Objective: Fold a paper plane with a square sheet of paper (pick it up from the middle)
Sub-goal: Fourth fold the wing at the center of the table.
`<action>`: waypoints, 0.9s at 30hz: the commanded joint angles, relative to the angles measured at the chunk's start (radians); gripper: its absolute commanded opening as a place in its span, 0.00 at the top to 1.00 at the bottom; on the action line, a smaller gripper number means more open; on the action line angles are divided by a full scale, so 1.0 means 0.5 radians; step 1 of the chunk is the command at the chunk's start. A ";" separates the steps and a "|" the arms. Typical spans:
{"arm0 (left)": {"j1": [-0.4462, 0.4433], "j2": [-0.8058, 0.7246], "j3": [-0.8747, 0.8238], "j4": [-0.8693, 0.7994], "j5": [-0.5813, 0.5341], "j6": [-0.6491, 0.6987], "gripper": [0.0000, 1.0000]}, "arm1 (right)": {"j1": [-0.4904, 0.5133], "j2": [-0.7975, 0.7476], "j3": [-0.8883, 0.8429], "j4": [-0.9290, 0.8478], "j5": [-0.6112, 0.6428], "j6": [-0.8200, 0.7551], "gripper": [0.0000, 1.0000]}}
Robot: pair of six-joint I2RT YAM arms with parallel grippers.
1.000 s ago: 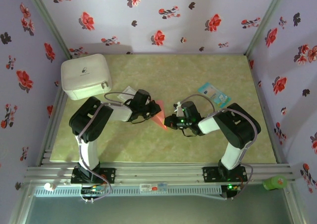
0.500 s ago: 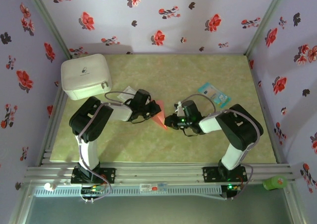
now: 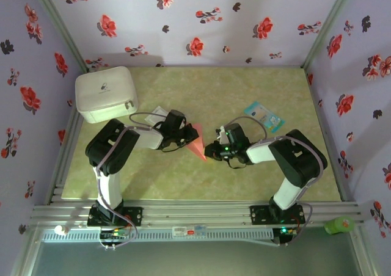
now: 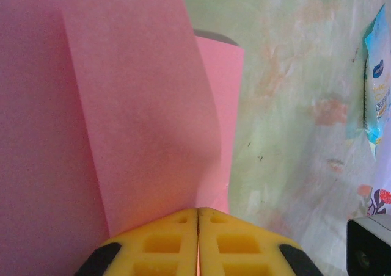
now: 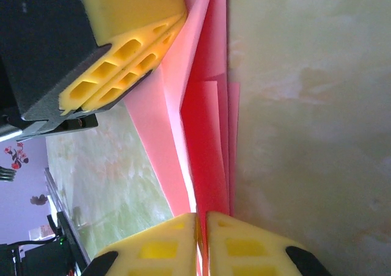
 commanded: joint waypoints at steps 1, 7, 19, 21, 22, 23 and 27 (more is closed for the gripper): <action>0.012 0.061 0.006 -0.104 0.012 0.046 0.91 | -0.010 0.000 -0.040 -0.278 -0.074 -0.043 0.87; 0.011 0.064 0.006 -0.099 0.014 0.041 0.91 | -0.010 -0.002 -0.005 -0.415 -0.105 -0.099 0.89; 0.012 0.062 0.006 -0.097 0.010 0.032 0.91 | -0.010 -0.047 0.020 -0.622 -0.126 -0.211 0.89; 0.011 0.069 0.008 -0.097 0.010 0.031 0.91 | -0.010 -0.053 0.021 -0.645 -0.126 -0.221 0.89; 0.010 0.069 0.009 -0.097 0.011 0.030 0.91 | -0.010 -0.052 0.023 -0.666 -0.124 -0.232 0.89; 0.010 0.072 0.009 -0.097 0.011 0.030 0.91 | -0.010 -0.051 0.026 -0.682 -0.119 -0.240 0.89; 0.011 0.069 0.013 -0.097 0.011 0.030 0.91 | -0.010 -0.051 0.024 -0.709 -0.112 -0.257 0.89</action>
